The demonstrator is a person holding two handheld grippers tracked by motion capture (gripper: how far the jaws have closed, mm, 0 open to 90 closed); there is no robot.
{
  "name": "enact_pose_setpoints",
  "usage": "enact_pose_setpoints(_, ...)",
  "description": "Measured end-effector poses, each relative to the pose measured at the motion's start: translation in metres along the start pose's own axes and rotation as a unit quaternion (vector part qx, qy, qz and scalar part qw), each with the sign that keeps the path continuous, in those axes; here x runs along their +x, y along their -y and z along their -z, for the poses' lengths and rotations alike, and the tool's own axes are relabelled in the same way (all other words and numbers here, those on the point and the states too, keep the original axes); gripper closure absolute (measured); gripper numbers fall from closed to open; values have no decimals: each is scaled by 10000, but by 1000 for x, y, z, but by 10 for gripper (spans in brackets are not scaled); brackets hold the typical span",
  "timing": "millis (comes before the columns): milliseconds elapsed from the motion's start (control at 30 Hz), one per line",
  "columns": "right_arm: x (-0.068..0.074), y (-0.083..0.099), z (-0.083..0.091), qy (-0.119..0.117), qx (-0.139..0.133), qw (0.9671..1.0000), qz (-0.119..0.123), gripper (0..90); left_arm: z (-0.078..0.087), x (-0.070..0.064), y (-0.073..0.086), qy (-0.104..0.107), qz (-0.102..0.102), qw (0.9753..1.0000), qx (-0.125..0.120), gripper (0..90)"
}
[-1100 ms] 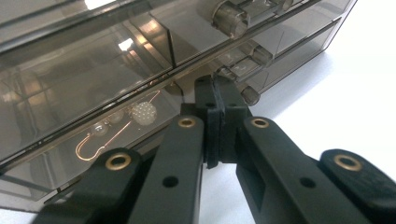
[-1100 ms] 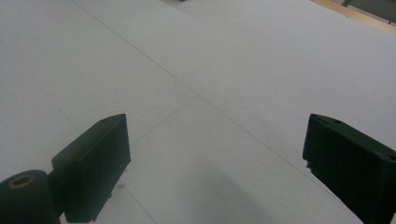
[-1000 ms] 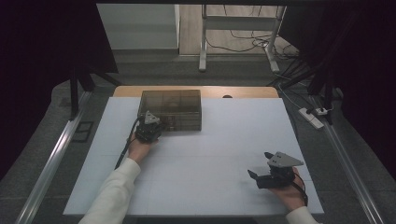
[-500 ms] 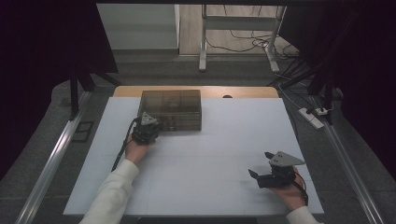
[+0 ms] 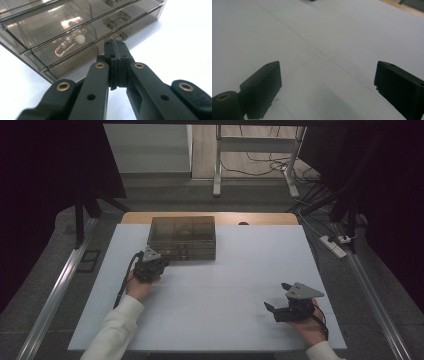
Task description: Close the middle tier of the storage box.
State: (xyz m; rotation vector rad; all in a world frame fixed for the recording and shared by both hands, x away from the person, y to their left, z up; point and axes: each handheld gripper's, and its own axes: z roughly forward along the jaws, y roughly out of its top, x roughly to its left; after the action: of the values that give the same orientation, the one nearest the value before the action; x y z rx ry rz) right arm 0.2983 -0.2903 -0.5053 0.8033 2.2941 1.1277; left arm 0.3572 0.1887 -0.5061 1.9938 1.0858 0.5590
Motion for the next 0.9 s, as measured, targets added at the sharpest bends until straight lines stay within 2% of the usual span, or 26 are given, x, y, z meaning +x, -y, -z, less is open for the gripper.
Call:
enact_pose_setpoints(367, -2, 1, 0, 10, -20, 10000, -32, 73, 21, -6, 8, 147, -81, 9998, -58, 889)
enact_pose_setpoints(667, -2, 1, -2, 25, 13, 10000, -25, 73, 42, -11, 25, 235, 7, 9996, -179, 874)
enact_pose_setpoints(733, -2, 1, -2, 15, 16, 10000, -32, 73, 46, -13, 28, 305, 12, 9993, -198, 843)
enact_pose_setpoints(900, -2, 1, -3, 13, 39, 10000, -23, 73, 56, -16, 35, 488, 101, 9984, -254, 633)
